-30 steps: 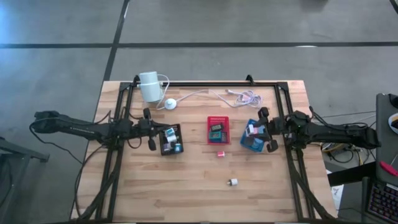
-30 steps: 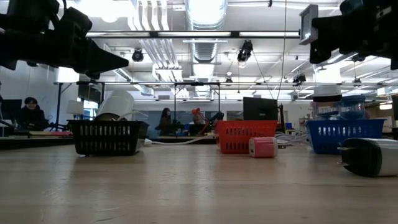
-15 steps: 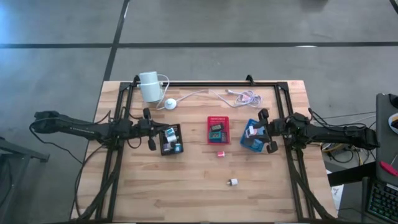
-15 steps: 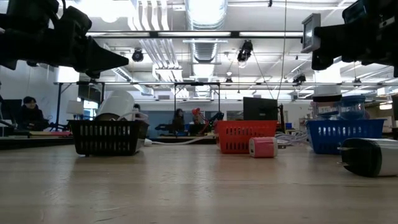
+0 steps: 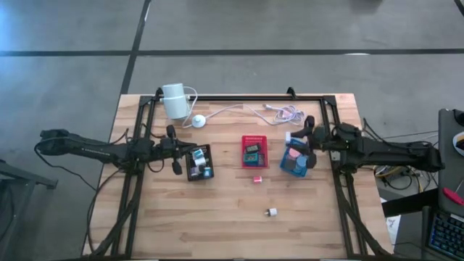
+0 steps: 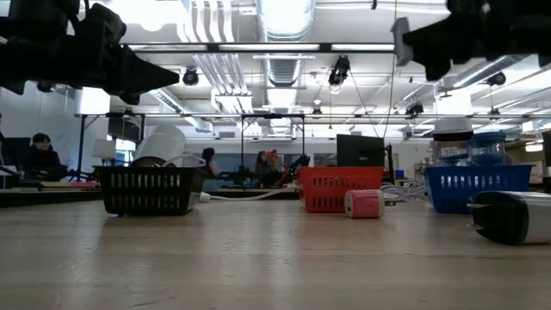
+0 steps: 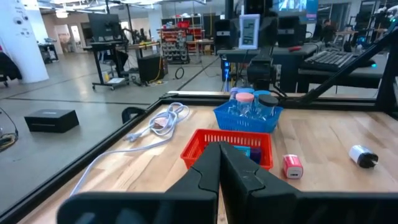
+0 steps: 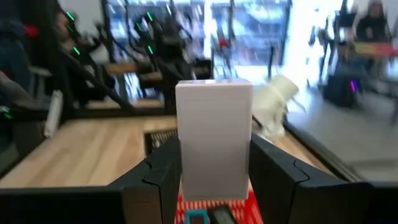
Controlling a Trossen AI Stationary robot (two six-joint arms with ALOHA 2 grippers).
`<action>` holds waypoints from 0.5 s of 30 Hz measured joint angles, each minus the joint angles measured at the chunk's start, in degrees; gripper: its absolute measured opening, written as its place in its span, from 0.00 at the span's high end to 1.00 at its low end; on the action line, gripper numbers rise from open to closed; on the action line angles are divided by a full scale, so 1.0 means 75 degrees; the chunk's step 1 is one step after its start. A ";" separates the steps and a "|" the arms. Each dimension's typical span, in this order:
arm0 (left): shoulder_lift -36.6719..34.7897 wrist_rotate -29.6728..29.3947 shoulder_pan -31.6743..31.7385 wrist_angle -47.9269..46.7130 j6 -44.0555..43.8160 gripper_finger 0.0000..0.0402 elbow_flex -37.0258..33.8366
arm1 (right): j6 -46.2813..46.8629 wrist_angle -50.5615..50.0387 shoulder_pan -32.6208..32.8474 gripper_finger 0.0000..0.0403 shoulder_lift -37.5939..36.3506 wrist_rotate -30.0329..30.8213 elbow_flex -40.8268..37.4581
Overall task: Pick & Place Office items
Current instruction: Put the white digital clock into the red bin
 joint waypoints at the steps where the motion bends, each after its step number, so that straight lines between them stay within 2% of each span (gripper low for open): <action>1: 0.0000 0.0000 0.0000 0.0001 0.0001 0.98 0.0000 | 0.0033 -0.0436 0.0000 0.64 0.0207 0.0096 0.0352; 8: 0.0000 0.0000 0.0000 -0.0010 -0.0009 0.98 -0.0009 | 0.0147 -0.3040 0.0000 0.64 0.2035 0.0708 0.2657; 15: 0.0000 0.0003 0.0000 -0.0013 -0.0031 0.98 -0.0015 | 0.0194 -0.4389 0.0000 0.64 0.4171 0.0908 0.4404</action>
